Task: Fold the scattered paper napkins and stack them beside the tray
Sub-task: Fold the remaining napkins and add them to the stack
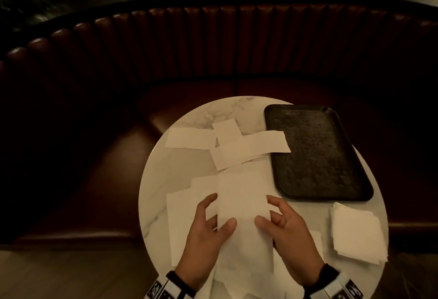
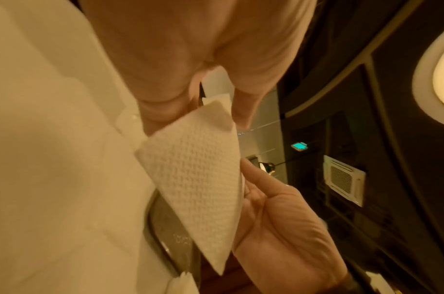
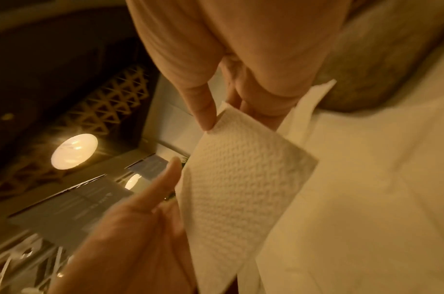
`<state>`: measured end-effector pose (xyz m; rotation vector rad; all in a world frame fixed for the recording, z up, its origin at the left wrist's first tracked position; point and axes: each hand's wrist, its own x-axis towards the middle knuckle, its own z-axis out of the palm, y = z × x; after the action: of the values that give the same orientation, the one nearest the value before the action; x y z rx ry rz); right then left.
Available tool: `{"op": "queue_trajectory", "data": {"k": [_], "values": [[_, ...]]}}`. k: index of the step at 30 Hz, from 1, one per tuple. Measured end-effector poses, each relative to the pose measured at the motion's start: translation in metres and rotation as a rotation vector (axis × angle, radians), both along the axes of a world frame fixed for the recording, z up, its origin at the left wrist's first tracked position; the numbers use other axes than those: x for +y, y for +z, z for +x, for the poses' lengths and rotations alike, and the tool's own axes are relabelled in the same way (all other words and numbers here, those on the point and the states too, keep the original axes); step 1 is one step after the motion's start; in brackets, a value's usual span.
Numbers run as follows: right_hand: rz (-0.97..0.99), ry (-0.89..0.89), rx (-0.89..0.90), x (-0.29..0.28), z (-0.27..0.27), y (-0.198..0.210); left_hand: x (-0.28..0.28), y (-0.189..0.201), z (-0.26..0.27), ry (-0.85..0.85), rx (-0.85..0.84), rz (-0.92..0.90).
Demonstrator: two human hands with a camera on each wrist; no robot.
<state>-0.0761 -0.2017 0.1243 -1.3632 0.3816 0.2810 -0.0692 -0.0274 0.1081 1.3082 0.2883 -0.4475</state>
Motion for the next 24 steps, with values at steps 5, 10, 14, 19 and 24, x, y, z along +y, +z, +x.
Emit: {"op": "queue_trajectory", "data": {"k": [5, 10, 14, 19, 24], "values": [[-0.046, -0.05, -0.083, 0.005, -0.011, 0.021, 0.0, 0.025, -0.003, 0.015, -0.243, 0.155], [-0.192, -0.051, -0.247, 0.01, -0.02, 0.03, 0.012, 0.036, -0.009, -0.024, -0.441, 0.276], [-0.346, 0.033, -0.282, 0.014, -0.025, 0.034, 0.019, 0.045, -0.012, -0.064, -0.629, 0.465], [-0.606, 0.034, -0.384, 0.016, -0.028, 0.037, 0.025, 0.046, -0.01, -0.129, -0.724, 0.681], [-0.643, 0.007, -0.37, 0.013, -0.029, 0.04, 0.027, 0.056, -0.008, -0.068, -0.707, 0.73]]}}
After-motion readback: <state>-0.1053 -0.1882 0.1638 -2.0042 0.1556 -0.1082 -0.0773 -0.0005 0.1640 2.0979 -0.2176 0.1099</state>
